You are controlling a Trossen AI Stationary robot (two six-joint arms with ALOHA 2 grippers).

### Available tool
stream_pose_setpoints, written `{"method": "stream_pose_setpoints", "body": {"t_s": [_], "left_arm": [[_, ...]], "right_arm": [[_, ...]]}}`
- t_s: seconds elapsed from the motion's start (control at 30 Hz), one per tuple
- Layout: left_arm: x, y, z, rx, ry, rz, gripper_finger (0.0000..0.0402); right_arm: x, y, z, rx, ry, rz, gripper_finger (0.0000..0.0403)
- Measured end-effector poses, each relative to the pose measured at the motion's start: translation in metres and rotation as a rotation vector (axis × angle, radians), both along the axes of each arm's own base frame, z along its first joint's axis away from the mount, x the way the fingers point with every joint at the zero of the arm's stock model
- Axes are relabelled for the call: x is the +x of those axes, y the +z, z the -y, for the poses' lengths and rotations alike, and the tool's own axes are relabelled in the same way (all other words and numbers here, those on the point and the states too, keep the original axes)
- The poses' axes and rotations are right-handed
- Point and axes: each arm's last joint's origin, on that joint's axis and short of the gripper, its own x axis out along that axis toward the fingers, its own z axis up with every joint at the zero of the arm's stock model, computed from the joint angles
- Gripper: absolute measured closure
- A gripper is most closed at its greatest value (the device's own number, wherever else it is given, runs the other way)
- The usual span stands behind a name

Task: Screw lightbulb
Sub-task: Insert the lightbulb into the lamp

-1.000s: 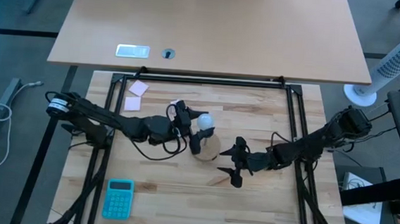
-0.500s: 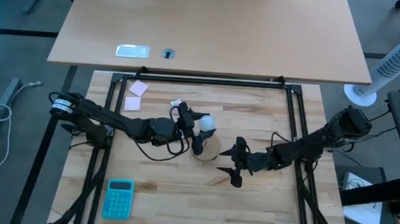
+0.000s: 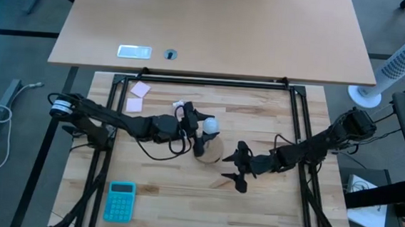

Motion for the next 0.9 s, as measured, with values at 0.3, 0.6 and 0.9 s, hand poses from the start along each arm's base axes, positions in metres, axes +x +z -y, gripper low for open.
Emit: {"method": "stream_pose_setpoints", "body": {"t_s": [0.3,0.6,0.9], "left_arm": [[0.0,0.001,-0.012,0.041,-0.139,-0.025,0.0123],[-0.002,-0.001,-0.012,0.066,-0.164,-0.039,0.0123],[-0.013,-0.007,-0.022,-0.005,-0.099,0.022,0.0123]], "right_arm": [[0.0,0.005,-0.003,0.021,0.033,0.013,0.0111],[0.01,0.024,-0.006,-0.008,0.052,0.051,0.0096],[0.012,0.029,-0.007,-0.02,0.053,0.035,0.0102]]}}
